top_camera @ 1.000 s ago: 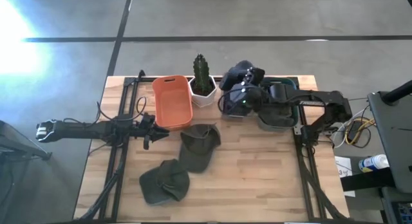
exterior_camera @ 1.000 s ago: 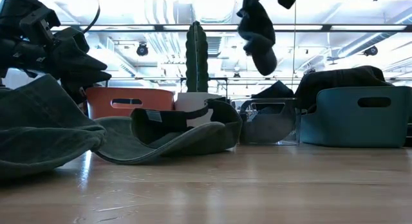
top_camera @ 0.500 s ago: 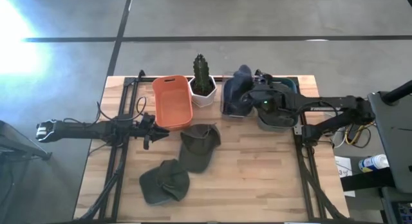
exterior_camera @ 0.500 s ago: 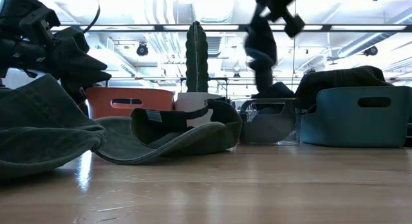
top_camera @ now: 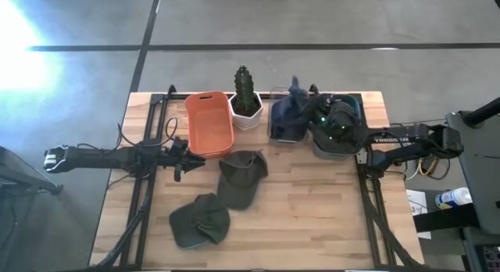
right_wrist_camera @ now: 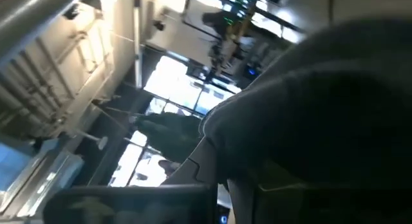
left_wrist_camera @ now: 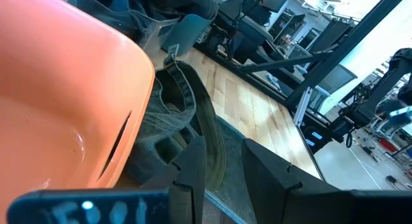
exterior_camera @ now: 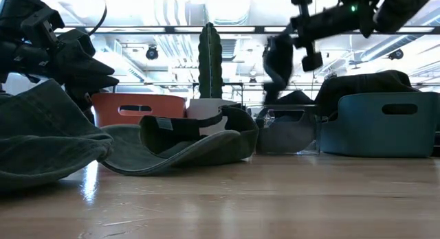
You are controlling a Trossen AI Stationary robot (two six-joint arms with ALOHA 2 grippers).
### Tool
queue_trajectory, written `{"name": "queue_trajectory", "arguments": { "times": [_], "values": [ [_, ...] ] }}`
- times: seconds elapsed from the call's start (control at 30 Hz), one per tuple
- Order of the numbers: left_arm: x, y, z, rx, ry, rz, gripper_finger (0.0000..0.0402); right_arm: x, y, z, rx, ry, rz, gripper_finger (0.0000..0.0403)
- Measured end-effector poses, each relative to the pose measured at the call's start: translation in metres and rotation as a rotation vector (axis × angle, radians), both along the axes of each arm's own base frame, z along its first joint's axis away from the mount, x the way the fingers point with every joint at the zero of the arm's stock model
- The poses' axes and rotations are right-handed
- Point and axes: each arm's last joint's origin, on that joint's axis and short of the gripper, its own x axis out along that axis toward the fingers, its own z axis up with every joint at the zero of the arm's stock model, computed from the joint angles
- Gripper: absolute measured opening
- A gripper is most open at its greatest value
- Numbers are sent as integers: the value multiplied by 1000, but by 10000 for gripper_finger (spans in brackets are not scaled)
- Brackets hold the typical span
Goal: Pick & Place hat
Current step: Put the blue cap into the transparent bin
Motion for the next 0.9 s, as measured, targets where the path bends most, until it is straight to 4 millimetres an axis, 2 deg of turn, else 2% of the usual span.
{"name": "queue_trajectory", "arguments": {
  "times": [0.17,0.27,0.43,0.6,0.7,0.9],
  "values": [
    [0,0,0,0,0,0,94,0,3,-30,142,-1,38,13],
    [0,0,0,0,0,0,94,1,6,-40,206,-20,71,13],
    [0,0,0,0,0,0,94,4,7,-31,184,-89,107,13],
    [0,0,0,0,0,0,94,9,2,-19,150,-60,146,13],
    [0,0,0,0,0,0,94,11,1,-21,210,-17,160,13],
    [0,0,0,0,0,0,94,9,2,-43,393,153,122,16]
  ]
}}
